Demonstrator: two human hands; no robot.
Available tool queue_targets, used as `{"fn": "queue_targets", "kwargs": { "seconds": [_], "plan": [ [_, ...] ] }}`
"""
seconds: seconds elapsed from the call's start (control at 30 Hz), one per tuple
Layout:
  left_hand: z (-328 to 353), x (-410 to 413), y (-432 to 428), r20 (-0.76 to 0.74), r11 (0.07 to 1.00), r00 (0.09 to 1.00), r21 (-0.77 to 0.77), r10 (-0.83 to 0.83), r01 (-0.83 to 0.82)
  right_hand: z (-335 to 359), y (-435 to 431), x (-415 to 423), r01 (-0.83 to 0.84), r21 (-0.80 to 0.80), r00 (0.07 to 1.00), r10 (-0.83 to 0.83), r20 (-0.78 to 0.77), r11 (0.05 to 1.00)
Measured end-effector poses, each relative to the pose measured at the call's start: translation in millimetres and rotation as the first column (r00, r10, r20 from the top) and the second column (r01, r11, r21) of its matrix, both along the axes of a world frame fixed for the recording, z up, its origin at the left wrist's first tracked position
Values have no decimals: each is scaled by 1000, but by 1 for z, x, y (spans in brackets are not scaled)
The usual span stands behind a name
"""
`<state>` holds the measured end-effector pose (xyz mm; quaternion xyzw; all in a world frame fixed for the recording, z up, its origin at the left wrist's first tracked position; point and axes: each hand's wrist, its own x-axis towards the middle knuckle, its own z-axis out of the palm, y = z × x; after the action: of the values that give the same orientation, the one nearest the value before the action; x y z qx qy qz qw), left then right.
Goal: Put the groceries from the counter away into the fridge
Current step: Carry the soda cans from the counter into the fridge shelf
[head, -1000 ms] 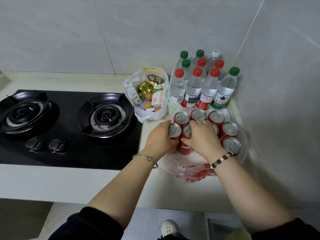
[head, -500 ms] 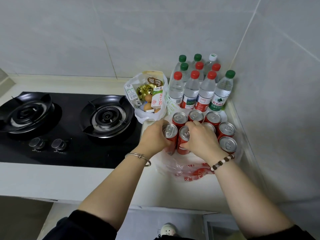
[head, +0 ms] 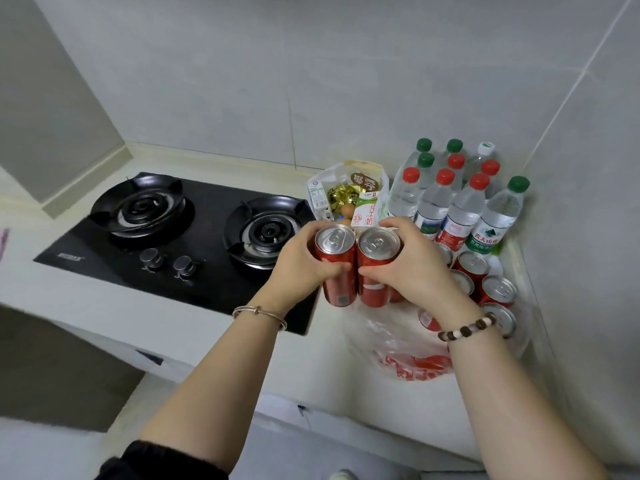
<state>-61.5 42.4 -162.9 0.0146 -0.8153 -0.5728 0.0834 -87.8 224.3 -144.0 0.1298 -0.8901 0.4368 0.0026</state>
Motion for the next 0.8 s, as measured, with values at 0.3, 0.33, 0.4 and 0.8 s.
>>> {"fn": "queue_targets", "kwargs": {
  "seconds": [0.3,0.33,0.4,0.8],
  "plan": [
    [17,59,-56,-52,924,940,210,337,-320,28,-83,0,-331,-244,943,324,-71,911],
    [18,70,-62,-56,905,921,221,385,-364,30,-94,4,-385,-262,922,379,-73,885],
    [21,94,-74,-52,860,877,231,477,-454,32,-115,15,-486,-286,871,484,-83,826],
    [41,305,-124,-54,538,541,226,839,-812,44,-225,173,-811,-395,497,864,-77,431]
  ]
}}
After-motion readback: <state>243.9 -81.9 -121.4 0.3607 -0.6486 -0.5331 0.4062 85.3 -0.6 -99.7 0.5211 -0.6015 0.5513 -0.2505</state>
